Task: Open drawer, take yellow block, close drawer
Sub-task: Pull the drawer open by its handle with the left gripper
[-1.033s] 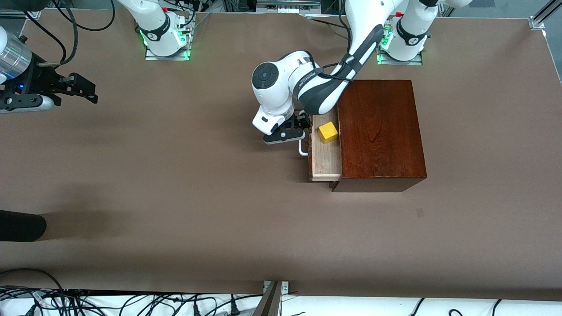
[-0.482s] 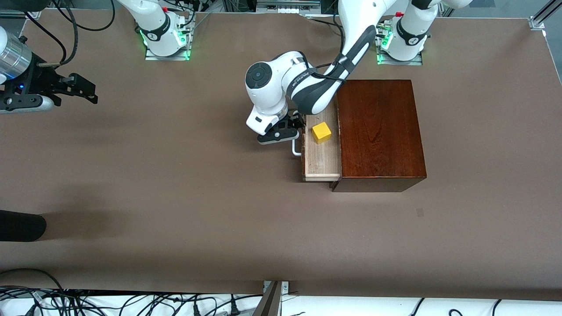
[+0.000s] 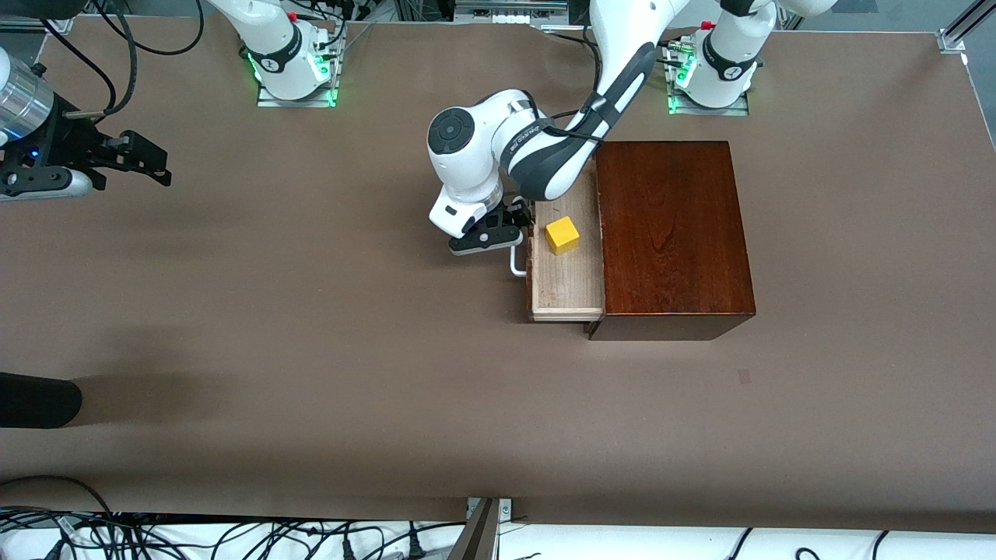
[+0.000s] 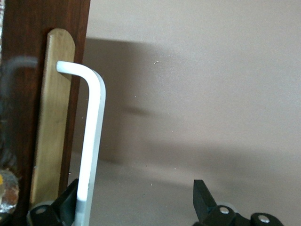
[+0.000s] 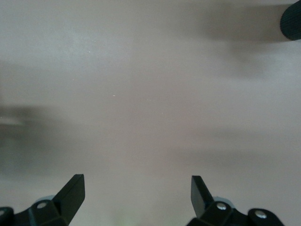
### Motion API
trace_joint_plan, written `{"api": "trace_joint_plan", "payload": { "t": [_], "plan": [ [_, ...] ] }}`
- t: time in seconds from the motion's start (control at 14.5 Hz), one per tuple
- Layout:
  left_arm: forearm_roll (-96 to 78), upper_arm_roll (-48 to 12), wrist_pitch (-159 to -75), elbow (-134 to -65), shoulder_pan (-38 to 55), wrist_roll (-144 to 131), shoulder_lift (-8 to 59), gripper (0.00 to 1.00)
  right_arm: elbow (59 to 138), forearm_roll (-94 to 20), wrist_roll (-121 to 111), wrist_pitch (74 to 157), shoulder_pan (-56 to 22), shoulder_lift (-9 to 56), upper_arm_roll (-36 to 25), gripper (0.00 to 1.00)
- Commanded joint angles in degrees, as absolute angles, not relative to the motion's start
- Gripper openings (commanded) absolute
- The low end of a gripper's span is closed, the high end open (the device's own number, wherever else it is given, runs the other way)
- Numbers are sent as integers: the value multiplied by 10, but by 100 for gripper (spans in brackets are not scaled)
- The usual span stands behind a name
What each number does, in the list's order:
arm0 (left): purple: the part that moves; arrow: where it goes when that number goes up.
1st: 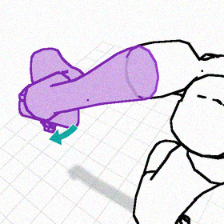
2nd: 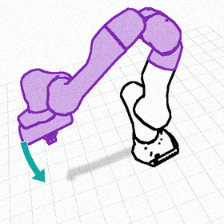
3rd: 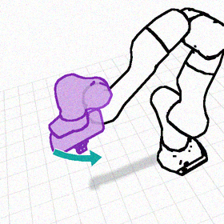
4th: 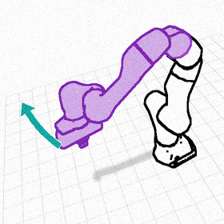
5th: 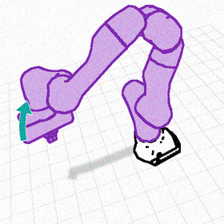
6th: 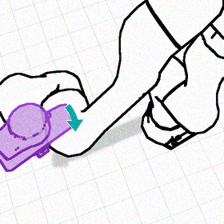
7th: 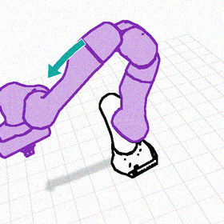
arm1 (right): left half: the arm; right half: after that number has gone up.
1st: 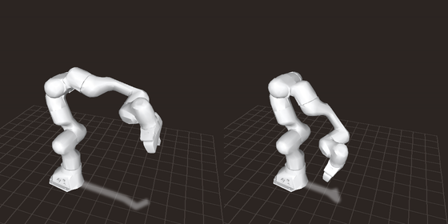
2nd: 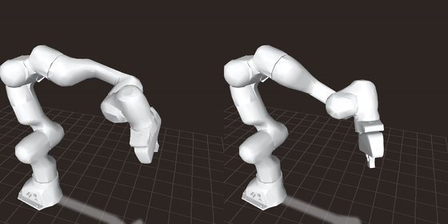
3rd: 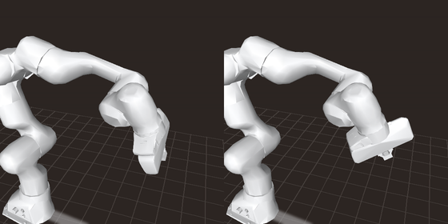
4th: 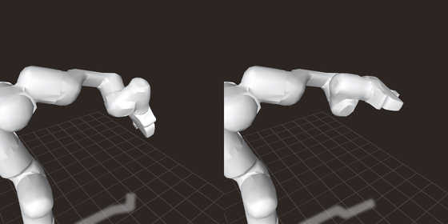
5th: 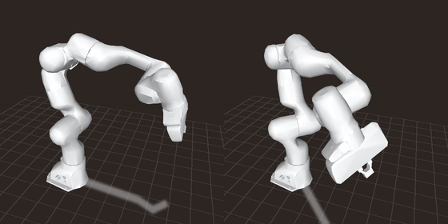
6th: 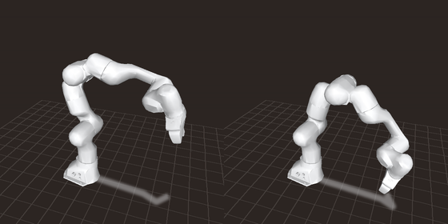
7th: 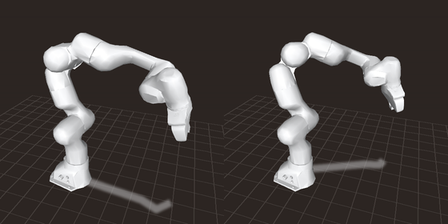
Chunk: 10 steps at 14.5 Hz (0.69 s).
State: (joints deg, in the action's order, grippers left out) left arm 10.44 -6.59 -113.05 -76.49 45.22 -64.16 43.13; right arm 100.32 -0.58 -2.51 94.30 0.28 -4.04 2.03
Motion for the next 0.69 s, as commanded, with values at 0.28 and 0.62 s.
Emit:
{"api": "trace_joint_plan", "payload": {
  "t": [0.28,0.62],
  "plan": [
    [57,-71,-1189,-687,487,-669,488,100,985,4,-33,937,4,-44,32,100],
    [35,-71,-1188,-676,490,-679,487,100,974,-3,-30,937,4,-38,28,100]
  ]
}}
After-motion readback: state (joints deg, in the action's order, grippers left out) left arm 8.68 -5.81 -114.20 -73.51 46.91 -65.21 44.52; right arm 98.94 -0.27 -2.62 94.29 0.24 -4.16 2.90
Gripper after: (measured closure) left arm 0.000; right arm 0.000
